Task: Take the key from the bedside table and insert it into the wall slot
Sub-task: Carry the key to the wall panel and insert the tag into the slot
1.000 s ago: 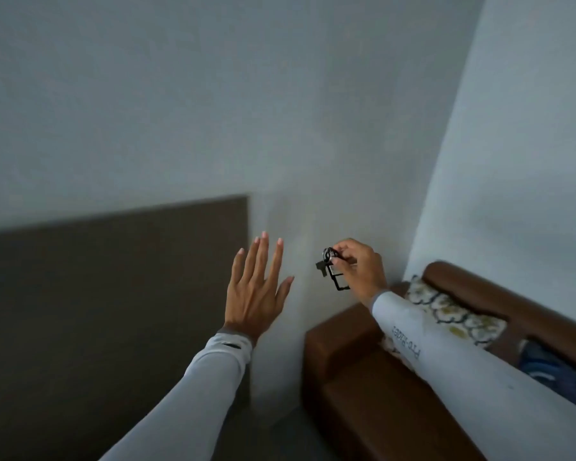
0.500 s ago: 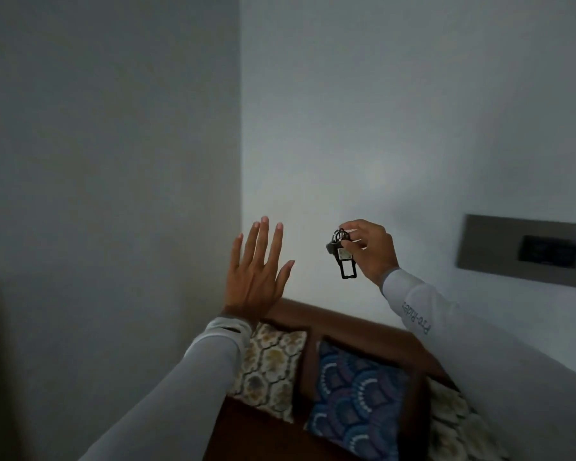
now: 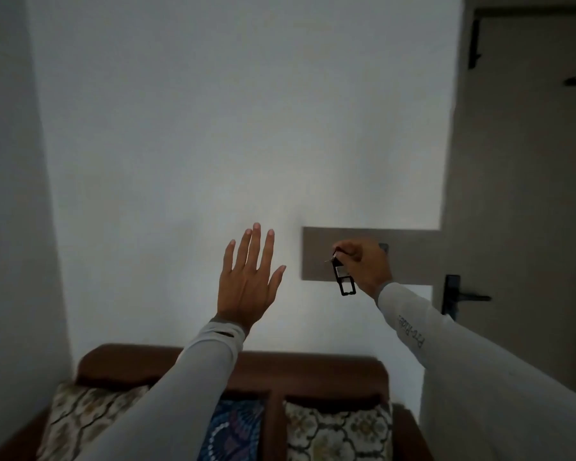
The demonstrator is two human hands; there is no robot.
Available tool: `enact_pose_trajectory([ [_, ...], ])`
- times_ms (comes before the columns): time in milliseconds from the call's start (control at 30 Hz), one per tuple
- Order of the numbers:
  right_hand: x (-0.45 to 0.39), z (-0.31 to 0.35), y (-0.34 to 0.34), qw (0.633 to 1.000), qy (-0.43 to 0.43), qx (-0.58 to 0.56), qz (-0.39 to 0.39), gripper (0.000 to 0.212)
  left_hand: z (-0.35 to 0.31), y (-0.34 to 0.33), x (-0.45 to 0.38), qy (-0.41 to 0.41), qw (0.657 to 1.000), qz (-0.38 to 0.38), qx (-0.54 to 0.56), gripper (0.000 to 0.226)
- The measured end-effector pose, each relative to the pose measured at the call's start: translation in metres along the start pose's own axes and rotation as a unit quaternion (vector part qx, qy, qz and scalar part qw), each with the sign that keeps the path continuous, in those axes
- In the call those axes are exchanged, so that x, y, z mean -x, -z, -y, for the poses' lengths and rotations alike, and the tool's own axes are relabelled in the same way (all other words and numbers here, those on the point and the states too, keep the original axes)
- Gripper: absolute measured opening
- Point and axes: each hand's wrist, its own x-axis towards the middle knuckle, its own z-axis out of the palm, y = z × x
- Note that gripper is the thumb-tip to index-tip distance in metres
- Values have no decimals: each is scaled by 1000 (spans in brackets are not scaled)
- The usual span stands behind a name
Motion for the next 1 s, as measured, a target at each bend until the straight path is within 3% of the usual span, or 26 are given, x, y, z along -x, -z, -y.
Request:
enact_pose_trajectory([
  [467,-204,-172,73,998,5,45,-54,16,-95,-254,-168,-45,998,10,43,65],
  [633,-258,-220,83,997,9,34,-67,27,-124,-315,-220,-68,996,3,52,67],
  [1000,-347,-308,71,998,23,-35,-44,19,-137,-430,-290,-47,998,-31,12,61],
])
